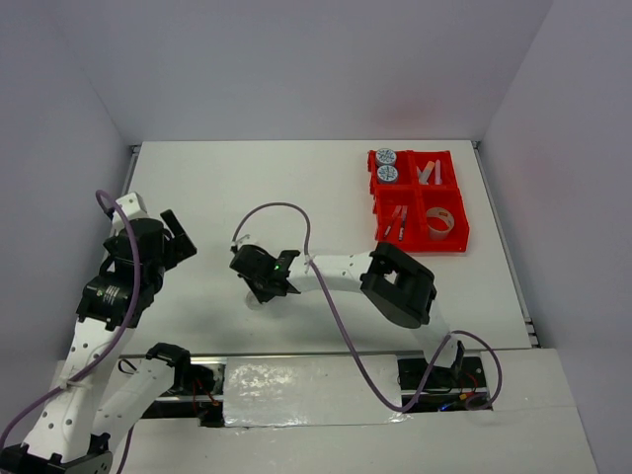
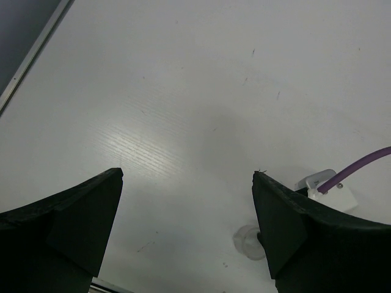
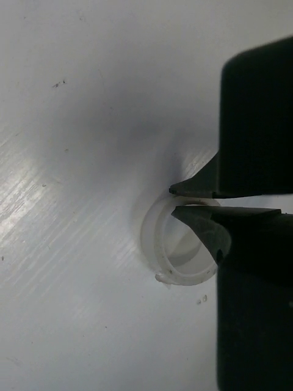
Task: Sort the stationery into containers
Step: Pick up the stationery from the center of the board, then place the stationery in the storage box.
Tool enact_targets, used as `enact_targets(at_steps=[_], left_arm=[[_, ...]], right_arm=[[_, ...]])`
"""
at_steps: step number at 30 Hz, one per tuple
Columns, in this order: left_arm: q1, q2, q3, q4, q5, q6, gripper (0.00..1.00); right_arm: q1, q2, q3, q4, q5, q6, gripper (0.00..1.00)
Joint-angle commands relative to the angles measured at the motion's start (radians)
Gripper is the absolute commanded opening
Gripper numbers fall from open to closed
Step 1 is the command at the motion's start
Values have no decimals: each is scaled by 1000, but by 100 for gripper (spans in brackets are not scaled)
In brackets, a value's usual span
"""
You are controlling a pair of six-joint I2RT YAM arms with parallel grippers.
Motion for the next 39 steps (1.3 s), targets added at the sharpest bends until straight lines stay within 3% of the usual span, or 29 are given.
enact_targets(at_steps=[1, 5, 10, 16, 18, 23, 39], left_arm=[[8, -5, -1, 50, 23, 36, 99], [9, -4, -2, 50, 31, 42, 99], [11, -11, -10, 68, 69, 60, 99], [49, -1, -18, 100, 164, 91, 99], [61, 7, -19, 103, 180, 101, 99], [65, 19, -24, 113, 215, 111, 99], [66, 25, -28, 122, 239, 120, 99]], right_arm=[[2, -17, 20, -4, -2, -7, 0], [-154, -225, -84, 2, 28, -10, 0], [-630, -577, -286, -7, 90, 4, 0], [-1116, -666, -297, -66, 189, 13, 0], [-1194, -642, -267, -67, 176, 11, 0], [-1272, -515, -193, -92, 141, 5, 0], [-1274, -404, -251, -40, 91, 7, 11]])
